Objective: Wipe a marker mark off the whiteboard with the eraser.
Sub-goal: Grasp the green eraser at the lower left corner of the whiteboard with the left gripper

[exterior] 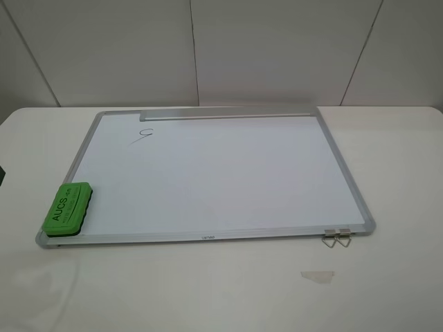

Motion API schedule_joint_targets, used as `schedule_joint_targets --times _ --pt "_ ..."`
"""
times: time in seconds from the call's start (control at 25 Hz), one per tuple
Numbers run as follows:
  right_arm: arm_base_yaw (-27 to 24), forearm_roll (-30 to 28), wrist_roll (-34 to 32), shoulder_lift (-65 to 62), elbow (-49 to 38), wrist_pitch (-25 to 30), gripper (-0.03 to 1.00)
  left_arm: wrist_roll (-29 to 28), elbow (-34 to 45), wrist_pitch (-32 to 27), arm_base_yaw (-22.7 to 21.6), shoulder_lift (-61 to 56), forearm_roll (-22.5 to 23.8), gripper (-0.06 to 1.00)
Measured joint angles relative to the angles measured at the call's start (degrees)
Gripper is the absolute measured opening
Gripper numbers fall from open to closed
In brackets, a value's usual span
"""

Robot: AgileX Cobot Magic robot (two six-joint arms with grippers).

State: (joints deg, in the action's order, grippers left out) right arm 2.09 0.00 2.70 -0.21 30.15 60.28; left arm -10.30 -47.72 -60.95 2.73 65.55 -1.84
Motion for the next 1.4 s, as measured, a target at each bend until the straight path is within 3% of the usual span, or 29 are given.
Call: schedule_joint_targets --times 0.84,1.08,1.4 --pt "0.0 0.0 0.0 0.0 0.0 0.0 0.82 0.9 -0.04 21.39 0.0 28.16 -2.41 0.74" --pt "0.0 0.0 0.0 0.0 0.0 0.0 0.82 3.84 -0.04 25.26 0.0 33.59 -5.53 0.74" --pt "0.0 0.0 0.0 0.0 0.0 0.0 0.82 4.56 -0.06 29.26 0.0 38.38 -5.76 0.74"
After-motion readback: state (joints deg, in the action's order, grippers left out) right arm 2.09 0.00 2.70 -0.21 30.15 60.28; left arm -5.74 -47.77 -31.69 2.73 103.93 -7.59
